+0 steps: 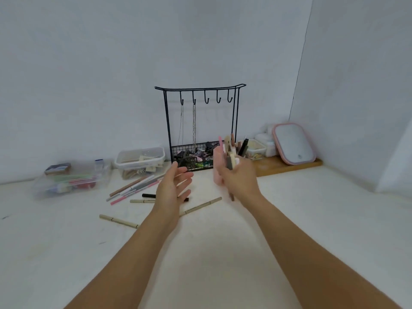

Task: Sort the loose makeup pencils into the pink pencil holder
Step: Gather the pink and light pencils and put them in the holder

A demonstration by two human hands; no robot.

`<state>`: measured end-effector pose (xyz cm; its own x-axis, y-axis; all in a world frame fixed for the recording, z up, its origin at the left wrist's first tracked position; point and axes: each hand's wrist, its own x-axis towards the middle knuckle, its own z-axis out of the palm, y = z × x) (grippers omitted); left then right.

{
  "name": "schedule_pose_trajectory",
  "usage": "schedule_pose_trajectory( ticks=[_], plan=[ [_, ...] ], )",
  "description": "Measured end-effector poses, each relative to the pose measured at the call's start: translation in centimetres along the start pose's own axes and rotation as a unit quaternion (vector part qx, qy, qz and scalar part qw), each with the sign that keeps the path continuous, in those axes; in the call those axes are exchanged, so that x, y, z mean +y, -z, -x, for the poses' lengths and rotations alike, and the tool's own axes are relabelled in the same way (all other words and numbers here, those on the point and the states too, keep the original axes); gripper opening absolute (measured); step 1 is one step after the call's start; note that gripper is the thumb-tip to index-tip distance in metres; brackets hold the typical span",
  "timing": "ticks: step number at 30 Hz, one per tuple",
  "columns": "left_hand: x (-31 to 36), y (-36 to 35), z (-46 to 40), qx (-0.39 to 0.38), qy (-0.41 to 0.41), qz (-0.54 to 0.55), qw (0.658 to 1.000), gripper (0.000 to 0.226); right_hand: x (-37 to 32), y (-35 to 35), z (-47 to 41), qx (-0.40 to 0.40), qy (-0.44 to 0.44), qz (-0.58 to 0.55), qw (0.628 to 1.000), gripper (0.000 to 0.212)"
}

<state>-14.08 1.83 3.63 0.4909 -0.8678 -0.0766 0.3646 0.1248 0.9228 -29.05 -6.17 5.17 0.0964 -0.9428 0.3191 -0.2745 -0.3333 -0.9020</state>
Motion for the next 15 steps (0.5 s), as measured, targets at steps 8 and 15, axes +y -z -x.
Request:
schedule_pose_trajectory(
  ticks=[8, 15],
  plan=[
    [0.0, -1.8, -2.5, -0.017, -0.129, -0.281, 0.951, 0.007, 3.3, 3.1, -3.2, -0.115, -0.08, 0.178, 0.974, 0.016],
    [0.2, -3.7, -4.2, -0.156, -0.279, -0.545, 0.775, 0.069, 3.8, 4.0, -1.6, -0.122, -0.048, 0.159, 0.979, 0.015]
  ],
)
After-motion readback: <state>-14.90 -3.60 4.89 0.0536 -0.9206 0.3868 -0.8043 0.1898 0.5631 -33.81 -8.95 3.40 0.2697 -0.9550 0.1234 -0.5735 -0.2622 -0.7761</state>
